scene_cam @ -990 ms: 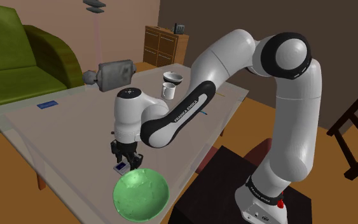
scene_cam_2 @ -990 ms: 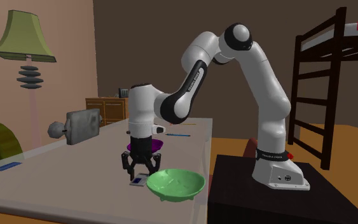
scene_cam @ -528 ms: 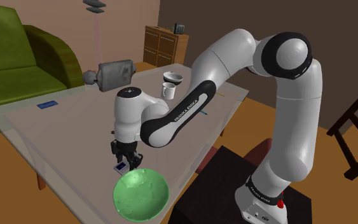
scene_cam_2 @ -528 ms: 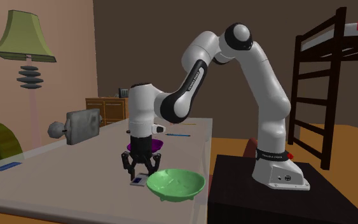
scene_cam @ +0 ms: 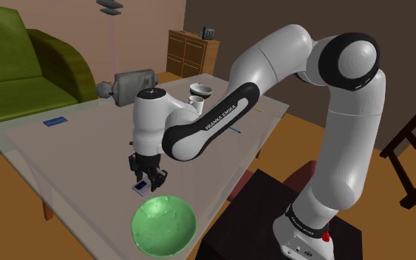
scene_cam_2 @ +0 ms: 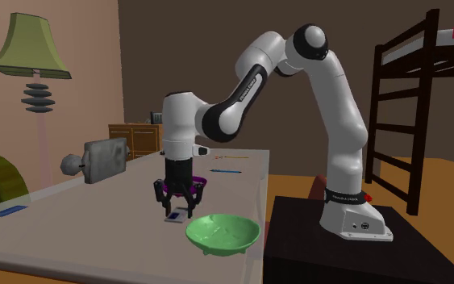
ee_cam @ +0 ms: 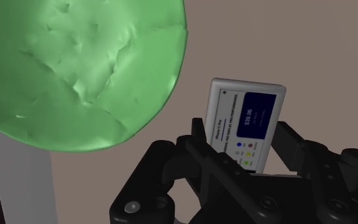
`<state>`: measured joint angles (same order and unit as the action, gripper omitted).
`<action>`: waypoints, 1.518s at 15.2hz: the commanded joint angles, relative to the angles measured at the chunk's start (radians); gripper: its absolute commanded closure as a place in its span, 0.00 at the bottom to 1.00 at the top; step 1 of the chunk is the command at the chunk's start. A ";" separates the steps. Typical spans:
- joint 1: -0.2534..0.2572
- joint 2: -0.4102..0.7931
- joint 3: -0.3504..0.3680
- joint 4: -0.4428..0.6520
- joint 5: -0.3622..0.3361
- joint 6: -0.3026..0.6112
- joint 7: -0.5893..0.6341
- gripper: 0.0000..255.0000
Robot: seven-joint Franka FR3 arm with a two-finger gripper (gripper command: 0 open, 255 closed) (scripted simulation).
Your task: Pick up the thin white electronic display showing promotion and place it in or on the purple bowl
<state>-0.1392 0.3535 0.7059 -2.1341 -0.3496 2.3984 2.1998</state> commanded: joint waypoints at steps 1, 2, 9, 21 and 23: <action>-0.010 -0.019 0.013 0.007 0.022 -0.022 -0.015 1.00; -0.015 -0.030 0.019 0.009 0.033 -0.032 -0.022 1.00; -0.047 -0.101 0.058 0.030 0.107 -0.104 -0.072 1.00; -0.185 -0.186 0.028 0.026 0.200 -0.150 -0.298 1.00; -0.214 -0.186 0.011 0.030 0.205 -0.151 -0.348 1.00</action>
<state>-0.3419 0.1631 0.7250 -2.1125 -0.1437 2.2520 1.8736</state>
